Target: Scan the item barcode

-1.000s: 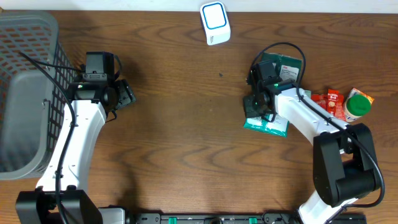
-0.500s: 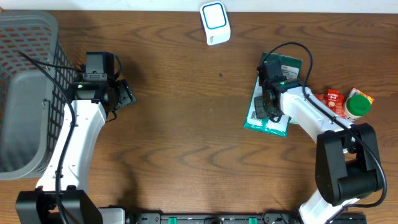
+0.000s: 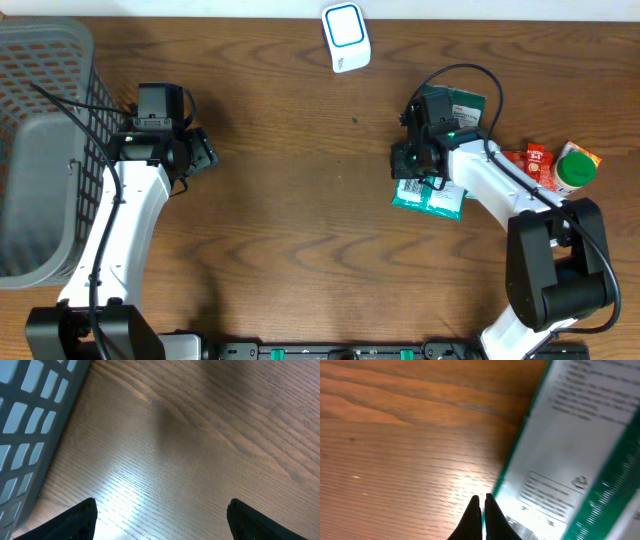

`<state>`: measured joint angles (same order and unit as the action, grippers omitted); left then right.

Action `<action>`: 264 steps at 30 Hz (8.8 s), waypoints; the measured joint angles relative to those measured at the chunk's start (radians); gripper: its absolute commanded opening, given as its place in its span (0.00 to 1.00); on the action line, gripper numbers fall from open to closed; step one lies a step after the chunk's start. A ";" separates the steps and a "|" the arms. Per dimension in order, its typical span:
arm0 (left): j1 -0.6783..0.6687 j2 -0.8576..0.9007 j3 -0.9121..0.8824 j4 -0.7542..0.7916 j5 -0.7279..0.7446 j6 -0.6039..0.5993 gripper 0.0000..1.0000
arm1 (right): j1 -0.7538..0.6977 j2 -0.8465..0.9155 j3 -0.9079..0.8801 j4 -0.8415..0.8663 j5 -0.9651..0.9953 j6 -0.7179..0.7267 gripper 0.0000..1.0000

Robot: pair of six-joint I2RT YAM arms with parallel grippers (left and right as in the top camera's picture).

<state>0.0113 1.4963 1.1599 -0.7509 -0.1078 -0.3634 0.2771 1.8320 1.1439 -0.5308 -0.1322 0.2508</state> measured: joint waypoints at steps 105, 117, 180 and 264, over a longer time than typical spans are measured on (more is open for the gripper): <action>0.000 0.000 0.000 0.000 0.000 0.000 0.84 | -0.141 -1.631 -0.566 0.170 0.275 -0.292 0.99; 0.000 0.000 0.000 0.000 0.000 0.000 0.84 | -0.227 -1.804 -0.971 0.756 0.172 -0.291 0.99; 0.000 0.000 0.000 0.000 0.000 0.000 0.84 | -0.248 -1.820 -1.137 0.460 0.150 -0.243 0.99; -0.009 -1.486 -1.151 0.941 0.047 -0.015 0.84 | -0.248 -1.820 -1.137 0.460 0.147 -0.243 0.99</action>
<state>0.0025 0.0101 0.0086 0.1898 -0.0608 -0.3782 0.0292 0.0120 0.0071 -0.0704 0.0147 0.0078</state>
